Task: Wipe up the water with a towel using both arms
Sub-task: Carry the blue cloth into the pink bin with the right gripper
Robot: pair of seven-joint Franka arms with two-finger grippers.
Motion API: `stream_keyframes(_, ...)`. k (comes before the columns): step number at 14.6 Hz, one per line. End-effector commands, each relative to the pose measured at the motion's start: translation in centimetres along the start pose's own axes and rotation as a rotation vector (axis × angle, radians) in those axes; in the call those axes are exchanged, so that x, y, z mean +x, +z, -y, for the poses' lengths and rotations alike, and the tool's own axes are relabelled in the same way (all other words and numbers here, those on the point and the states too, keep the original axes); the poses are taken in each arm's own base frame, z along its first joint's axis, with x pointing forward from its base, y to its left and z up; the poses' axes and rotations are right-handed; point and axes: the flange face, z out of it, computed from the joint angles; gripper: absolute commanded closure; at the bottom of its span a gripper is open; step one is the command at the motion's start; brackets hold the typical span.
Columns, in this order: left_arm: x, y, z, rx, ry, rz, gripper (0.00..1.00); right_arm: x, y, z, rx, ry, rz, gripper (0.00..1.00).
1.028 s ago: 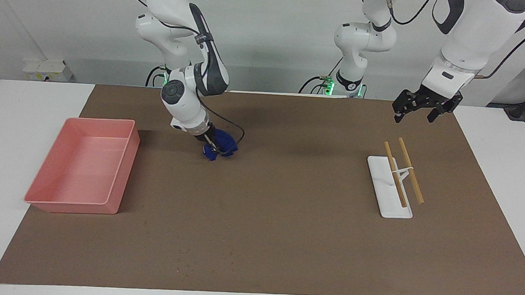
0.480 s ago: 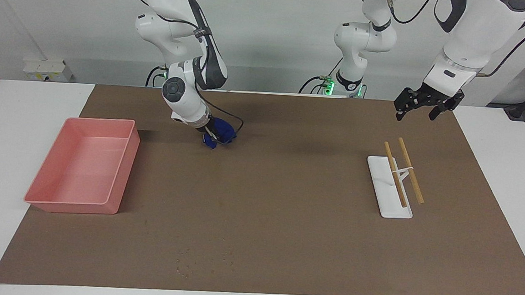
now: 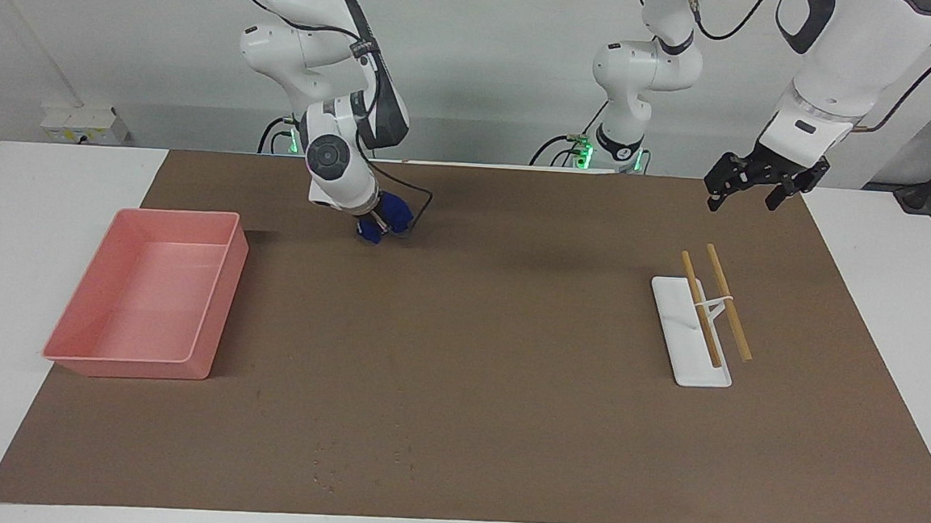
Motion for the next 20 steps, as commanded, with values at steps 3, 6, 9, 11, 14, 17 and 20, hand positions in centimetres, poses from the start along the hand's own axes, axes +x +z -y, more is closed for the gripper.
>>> stream_keyframes(3, -1.0, 0.4, -1.4, 0.023, 0.038, 0.004, 0.00, 1.7, -11.9, -2.7, 0.191, 0.030, -0.059, 1.00)
stream_keyframes(6, -1.0, 0.5, -1.5, 0.023, 0.043, 0.007, 0.00, 3.5, -17.3, -3.8, 0.264, 0.032, -0.076, 1.00)
stream_keyframes(9, -1.1, 0.4, -1.4, 0.023, 0.042, 0.007, 0.00, 7.0, -22.1, -5.9, 0.316, 0.008, -0.107, 1.00)
stream_keyframes(11, -1.1, 0.3, -1.0, 0.021, 0.032, 0.005, 0.00, 10.3, -24.8, -7.9, 0.342, -0.056, -0.164, 1.00)
stream_keyframes(14, -1.2, 0.3, -1.0, 0.021, 0.031, 0.008, 0.00, 15.5, -26.2, -11.5, 0.345, -0.236, -0.242, 1.00)
stream_keyframes(17, -1.1, 0.3, -1.1, 0.011, 0.027, 0.002, 0.00, 20.3, -24.8, -13.9, 0.191, -0.429, -0.339, 1.00)
stream_keyframes(20, -1.1, 0.2, -1.5, 0.010, 0.036, -0.001, 0.00, 25.8, -22.9, -15.3, 0.060, -0.550, -0.420, 1.00)
